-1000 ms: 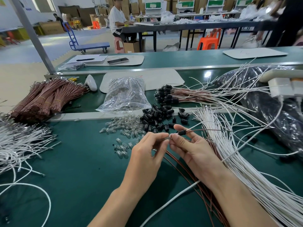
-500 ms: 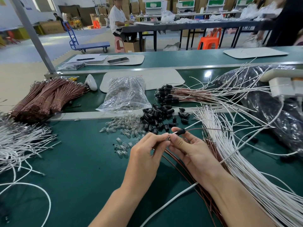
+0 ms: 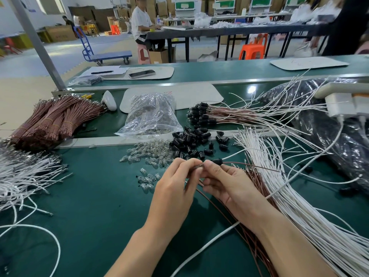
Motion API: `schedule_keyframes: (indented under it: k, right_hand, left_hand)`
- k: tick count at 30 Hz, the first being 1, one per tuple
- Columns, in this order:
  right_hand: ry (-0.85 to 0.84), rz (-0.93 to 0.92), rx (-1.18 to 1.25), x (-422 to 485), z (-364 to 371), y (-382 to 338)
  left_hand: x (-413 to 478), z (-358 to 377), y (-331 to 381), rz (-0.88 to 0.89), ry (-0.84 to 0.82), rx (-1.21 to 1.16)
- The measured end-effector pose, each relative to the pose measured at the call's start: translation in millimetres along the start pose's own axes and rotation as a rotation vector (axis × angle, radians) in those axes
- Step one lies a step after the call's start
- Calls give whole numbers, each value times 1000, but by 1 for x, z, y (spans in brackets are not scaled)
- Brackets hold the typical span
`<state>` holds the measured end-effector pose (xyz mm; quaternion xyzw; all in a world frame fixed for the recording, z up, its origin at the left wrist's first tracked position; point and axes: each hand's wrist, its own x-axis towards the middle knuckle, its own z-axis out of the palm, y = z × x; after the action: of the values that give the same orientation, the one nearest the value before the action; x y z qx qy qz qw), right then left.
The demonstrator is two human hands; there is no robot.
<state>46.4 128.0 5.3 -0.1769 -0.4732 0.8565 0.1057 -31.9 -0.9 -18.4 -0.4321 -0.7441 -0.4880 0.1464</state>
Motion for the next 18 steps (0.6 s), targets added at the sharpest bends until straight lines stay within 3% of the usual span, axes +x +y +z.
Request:
schedule_keyframes:
  k: [18]
  right_hand:
    - [21, -35, -41, 2, 1, 3]
  left_hand:
    - [-1, -1, -1, 0, 15, 108]
